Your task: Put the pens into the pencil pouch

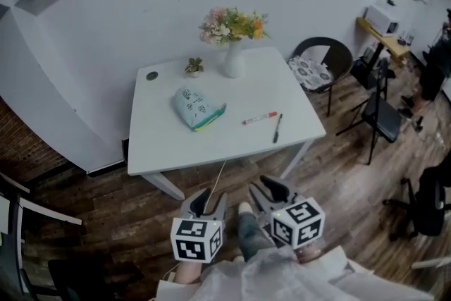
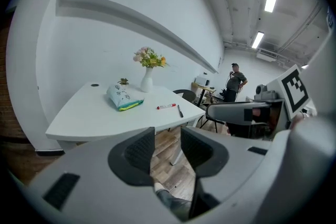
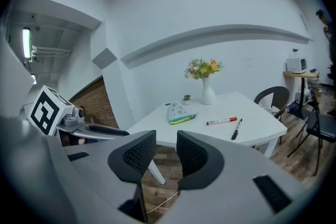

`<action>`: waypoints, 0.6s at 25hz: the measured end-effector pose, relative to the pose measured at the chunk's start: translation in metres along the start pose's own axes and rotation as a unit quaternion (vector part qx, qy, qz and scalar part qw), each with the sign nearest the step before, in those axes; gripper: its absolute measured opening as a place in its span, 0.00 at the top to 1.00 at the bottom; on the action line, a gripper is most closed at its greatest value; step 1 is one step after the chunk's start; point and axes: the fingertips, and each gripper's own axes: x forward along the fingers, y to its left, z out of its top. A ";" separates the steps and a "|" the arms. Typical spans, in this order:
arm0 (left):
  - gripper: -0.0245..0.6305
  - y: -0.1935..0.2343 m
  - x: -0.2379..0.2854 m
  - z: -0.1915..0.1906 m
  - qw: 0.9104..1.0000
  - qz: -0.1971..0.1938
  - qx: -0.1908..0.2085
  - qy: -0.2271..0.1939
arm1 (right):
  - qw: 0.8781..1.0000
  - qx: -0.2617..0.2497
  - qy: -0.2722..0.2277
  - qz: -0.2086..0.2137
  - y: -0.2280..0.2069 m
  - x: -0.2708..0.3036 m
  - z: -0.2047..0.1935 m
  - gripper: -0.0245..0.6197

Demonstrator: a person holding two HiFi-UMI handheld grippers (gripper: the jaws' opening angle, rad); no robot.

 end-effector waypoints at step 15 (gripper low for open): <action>0.76 0.056 0.129 0.119 1.000 0.022 0.005 -0.017 | 0.999 -0.024 0.002 0.034 -0.097 0.118 0.094 0.80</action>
